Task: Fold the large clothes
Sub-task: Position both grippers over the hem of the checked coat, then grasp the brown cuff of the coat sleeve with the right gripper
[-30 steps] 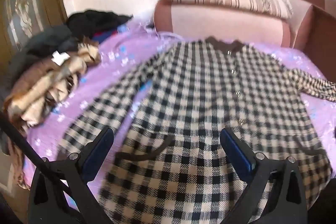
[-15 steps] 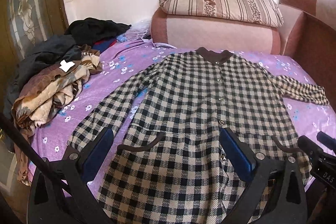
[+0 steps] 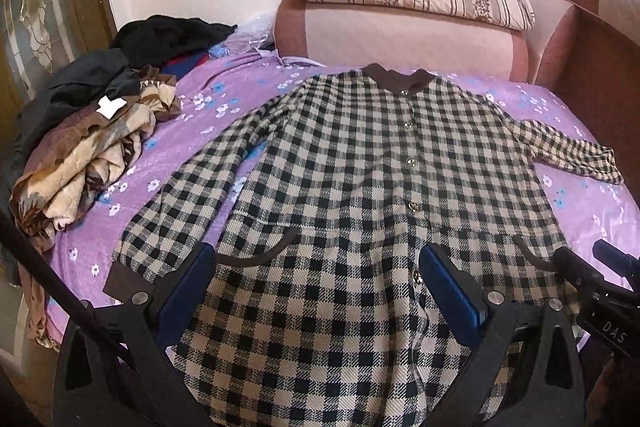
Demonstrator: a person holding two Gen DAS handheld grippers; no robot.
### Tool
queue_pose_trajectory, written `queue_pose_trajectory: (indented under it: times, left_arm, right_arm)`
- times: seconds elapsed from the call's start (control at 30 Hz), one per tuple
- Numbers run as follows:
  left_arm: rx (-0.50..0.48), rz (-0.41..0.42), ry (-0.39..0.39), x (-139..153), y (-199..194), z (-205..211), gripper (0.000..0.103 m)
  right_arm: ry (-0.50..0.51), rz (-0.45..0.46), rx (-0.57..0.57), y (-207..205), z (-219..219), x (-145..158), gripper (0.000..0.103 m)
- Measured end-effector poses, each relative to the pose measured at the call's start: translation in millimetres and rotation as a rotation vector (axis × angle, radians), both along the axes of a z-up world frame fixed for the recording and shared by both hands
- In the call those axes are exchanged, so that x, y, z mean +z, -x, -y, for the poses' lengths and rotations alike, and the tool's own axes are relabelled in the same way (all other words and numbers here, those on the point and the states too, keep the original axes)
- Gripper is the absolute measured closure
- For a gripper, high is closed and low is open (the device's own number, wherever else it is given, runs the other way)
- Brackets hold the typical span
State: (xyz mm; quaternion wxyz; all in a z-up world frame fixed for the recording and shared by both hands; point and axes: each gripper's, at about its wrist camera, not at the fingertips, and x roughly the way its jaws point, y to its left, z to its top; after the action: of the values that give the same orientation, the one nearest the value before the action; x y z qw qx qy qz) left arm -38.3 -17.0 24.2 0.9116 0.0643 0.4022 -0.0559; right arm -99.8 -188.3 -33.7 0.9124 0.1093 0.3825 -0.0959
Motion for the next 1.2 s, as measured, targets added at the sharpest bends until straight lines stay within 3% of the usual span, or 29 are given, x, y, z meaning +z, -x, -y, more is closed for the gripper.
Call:
queue_pose_trajectory:
  times: [0.67,1.2]
  left_arm:
    - [0.002,-0.055,-0.025,-19.3,-8.9,4.6,0.002]
    - [0.017,-0.071,0.012,-26.1,-13.0,-1.4,0.002]
  right_arm:
    - [-0.040,-0.057,-0.026,-10.7,12.2,-25.1,0.018]
    - [-0.039,-0.076,-0.046,-14.3,24.6,-32.1,0.018]
